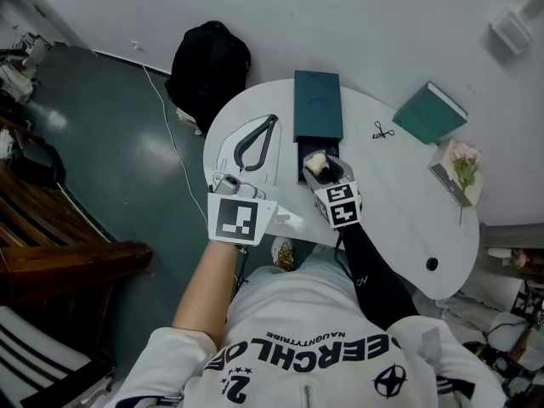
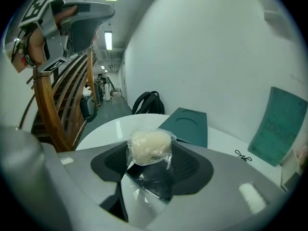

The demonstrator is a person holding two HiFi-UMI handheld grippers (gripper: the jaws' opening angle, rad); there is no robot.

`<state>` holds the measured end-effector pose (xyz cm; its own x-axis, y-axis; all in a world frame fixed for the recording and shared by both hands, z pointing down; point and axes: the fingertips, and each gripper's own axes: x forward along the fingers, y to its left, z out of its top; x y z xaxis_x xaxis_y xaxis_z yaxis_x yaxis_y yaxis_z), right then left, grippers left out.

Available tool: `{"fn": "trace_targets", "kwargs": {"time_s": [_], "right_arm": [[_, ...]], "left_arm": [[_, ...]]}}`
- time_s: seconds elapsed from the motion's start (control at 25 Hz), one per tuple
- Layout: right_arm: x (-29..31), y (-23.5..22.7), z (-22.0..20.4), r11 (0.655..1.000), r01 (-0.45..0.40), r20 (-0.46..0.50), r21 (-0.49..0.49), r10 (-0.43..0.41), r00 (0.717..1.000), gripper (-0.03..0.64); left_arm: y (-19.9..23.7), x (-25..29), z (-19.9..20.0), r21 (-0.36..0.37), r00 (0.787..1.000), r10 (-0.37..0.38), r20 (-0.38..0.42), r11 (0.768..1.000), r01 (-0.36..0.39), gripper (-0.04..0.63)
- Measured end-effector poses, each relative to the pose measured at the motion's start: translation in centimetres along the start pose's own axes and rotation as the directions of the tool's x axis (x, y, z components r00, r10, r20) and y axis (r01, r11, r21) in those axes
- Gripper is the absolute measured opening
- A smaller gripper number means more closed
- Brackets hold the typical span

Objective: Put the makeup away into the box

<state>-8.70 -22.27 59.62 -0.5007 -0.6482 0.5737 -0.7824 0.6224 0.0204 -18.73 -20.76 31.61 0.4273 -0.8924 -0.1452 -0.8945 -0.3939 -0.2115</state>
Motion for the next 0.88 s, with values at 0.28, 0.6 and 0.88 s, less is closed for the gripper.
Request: {"fn": "trace_targets", "kwargs": {"time_s": [0.28,0.6,0.88], "right_arm": [[0.6,0.9,-0.9,1.000,-0.015,-0.026,0.006,0.015,1.000,0.281],[0.6,0.9,-1.3,0.998,-0.040,-0.020,0.048,0.041,0.999,0.373],[0.0,0.4,-1.5,0.998,-0.030,-0.016,0.051,0.030,0.999,0.373]], "left_arm": [[1.0,-0.7,-0.3,-0.004,1.000,0.025,-0.012,1.000,-0.025,0.005],[1.1,-0.8,-0.2,-0.021,0.999,0.034,-0.006,0.999,-0.034,0.005],[0.5,-0.3,-0.1,-0.030,1.000,0.017,0.001,0.999,-0.017,0.005]]}}
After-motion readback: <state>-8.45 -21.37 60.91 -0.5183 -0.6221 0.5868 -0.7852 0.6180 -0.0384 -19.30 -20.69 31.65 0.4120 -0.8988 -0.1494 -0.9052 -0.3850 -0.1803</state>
